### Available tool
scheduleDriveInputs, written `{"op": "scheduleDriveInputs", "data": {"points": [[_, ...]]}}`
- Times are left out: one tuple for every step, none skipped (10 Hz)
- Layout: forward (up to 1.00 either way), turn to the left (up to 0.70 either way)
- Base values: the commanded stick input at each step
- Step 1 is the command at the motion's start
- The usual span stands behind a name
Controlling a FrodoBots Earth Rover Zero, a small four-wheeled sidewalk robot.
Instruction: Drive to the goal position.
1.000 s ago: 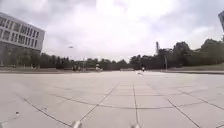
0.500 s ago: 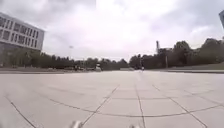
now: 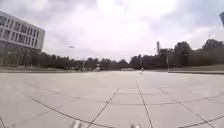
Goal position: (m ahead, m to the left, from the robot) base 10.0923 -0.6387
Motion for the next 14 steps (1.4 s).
{"op": "scheduleDriveInputs", "data": {"points": [[0.70, 0.00], [0.70, 0.00], [0.70, 0.00], [0.70, 0.00], [0.70, 0.00], [0.70, 0.00], [0.70, 0.00], [0.70, 0.00], [0.70, 0.00], [0.70, 0.00], [0.70, 0.00], [0.70, 0.00], [0.70, 0.00], [0.70, 0.00]]}}
